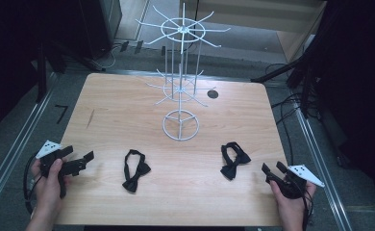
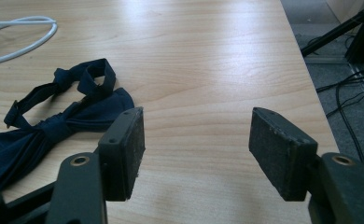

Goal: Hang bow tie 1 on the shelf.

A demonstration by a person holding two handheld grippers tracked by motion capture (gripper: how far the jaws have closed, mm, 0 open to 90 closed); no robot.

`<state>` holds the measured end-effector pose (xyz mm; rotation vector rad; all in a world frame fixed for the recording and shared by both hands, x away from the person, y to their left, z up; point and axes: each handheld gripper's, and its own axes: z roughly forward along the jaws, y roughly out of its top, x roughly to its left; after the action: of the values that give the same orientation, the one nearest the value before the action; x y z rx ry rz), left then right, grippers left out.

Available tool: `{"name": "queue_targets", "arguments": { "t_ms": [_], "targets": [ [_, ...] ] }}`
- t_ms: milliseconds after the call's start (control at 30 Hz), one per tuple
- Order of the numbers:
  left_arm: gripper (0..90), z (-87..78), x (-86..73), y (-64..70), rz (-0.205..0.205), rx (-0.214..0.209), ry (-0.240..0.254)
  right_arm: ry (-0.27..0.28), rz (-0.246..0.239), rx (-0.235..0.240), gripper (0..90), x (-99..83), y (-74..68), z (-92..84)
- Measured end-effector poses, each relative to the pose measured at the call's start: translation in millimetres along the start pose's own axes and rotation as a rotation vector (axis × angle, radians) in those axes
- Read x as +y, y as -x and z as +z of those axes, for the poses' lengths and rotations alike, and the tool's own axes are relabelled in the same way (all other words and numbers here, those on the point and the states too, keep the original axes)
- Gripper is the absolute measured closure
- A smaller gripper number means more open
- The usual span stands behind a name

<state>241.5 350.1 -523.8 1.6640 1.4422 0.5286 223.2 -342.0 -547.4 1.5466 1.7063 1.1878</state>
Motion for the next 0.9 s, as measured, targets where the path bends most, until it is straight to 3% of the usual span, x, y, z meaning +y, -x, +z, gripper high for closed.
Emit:
{"name": "queue_targets", "arguments": {
  "t_ms": [467, 900],
  "targets": [
    [7.7, 0.2, 0.1, 0.4, 0.005, -0.002, -0.004, 0.009, -0.035, 0.045, 39.4, 9.8, -28.7, 1.3],
    [7.7, 0.2, 0.2, 0.5, 0.007, 0.0, -0.006, 0.008, -0.028, 0.059, 40.8, 14.7, -39.4, 6.0]
  ]
}}
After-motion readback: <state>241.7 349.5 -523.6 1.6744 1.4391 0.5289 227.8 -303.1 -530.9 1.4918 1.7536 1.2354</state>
